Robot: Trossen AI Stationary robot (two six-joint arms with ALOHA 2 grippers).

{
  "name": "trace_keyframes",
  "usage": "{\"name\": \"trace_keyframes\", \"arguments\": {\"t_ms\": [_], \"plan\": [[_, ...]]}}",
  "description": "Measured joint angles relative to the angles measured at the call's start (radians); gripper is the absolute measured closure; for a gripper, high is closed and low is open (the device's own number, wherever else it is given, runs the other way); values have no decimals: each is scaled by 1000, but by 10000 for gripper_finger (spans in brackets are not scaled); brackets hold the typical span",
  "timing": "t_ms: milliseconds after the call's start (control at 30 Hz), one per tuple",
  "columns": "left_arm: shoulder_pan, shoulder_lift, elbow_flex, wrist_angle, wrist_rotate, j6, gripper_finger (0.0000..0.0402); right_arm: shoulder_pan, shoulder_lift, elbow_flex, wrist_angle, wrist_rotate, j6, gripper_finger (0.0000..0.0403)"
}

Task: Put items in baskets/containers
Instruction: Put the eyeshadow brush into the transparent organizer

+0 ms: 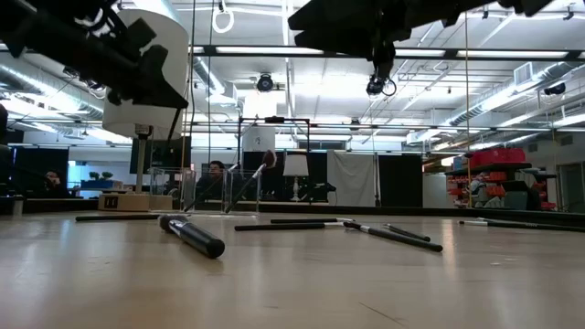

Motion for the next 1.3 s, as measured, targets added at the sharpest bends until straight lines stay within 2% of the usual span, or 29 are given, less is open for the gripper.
{"name": "trace_keyframes", "arguments": {"t_ms": [100, 233, 367, 567, 900, 1300], "plan": [[99, -2, -65, 134, 93, 40, 388, 0, 0, -38, 109, 0, -3, 285], [205, 13, -111, 271, 191, 84, 388, 0, 0, -51, 131, 0, -4, 289], [284, 14, -119, 278, 212, 88, 388, 0, 0, -51, 128, -2, -5, 289], [369, 64, -118, 275, 323, 55, 383, 0, 0, -51, 138, -2, -5, 289], [395, 205, -118, 315, 345, 27, 369, 0, 0, -51, 135, -3, 11, 289], [393, 258, -118, 325, 349, 2, 358, 0, 0, -51, 132, -3, 14, 289]]}}
